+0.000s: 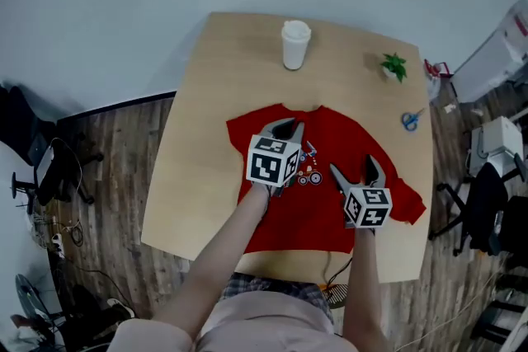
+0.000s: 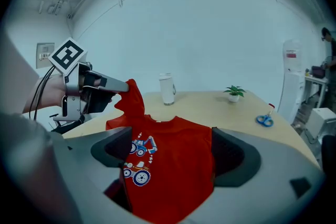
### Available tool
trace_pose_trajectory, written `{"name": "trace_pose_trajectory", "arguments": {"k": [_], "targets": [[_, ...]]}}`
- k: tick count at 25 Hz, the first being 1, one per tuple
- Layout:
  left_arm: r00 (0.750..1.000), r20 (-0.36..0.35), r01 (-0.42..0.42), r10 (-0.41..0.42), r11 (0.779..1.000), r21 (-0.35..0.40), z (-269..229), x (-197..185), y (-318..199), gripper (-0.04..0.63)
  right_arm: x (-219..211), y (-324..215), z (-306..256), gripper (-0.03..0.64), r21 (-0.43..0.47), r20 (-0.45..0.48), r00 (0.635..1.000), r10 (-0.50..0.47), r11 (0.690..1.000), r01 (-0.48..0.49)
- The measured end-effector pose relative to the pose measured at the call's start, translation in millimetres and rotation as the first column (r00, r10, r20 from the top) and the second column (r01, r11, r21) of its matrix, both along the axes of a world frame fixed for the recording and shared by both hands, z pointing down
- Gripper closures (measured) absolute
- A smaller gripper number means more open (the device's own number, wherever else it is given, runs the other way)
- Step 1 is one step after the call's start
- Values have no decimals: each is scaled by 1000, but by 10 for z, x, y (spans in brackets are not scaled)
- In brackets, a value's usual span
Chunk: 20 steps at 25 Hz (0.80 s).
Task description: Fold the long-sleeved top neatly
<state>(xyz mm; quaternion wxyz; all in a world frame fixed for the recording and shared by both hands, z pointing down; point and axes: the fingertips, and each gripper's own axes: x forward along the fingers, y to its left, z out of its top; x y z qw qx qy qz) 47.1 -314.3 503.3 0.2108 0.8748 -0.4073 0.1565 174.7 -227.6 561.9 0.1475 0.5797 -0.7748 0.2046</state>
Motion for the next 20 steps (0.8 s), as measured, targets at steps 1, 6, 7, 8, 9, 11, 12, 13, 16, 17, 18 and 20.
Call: {"name": "trace_pose_trajectory", "arguments": {"k": [1,6,7,8,9,11,12,13,16,17,18,20], "targets": [[1000,6,-31,31,999,-9,62,149,23,576,92,18,17,160,-3,0,1000,19,1000,-19],[983,46,-174,177,982,-71,421,805,165,575,534,115,115,160,-26,-12,995,99,995,-99],[978,54,-195,199,978,-81,481,906,180,575,614,137,134,160,-31,-12,993,113,993,-114],[974,60,-212,218,973,-89,534,996,185,575,691,159,153,160,-36,-12,992,128,991,-128],[970,66,-227,234,969,-98,584,1076,177,575,762,180,174,160,-41,-11,990,141,989,-141],[962,82,-250,261,961,-120,695,1209,141,575,876,226,218,160,-50,-10,987,161,986,-162],[958,88,-260,273,956,-134,755,1262,120,575,917,252,241,160,-54,-9,986,169,984,-169],[954,91,-270,285,951,-148,812,1307,99,575,947,278,261,160,-58,-7,984,176,983,-176],[947,87,-290,309,940,-180,949,1400,19,574,1011,334,323,160,-69,-4,982,191,979,-190],[946,86,-292,312,937,-189,988,1422,-12,574,1031,347,343,160,-73,-3,981,194,978,-194],[945,84,-294,315,935,-199,1029,1447,-42,574,1054,360,359,160,-76,-3,980,199,977,-198],[944,69,-302,324,928,-220,1115,1514,-86,571,1105,383,375,160,-79,-3,978,209,975,-208]]}}
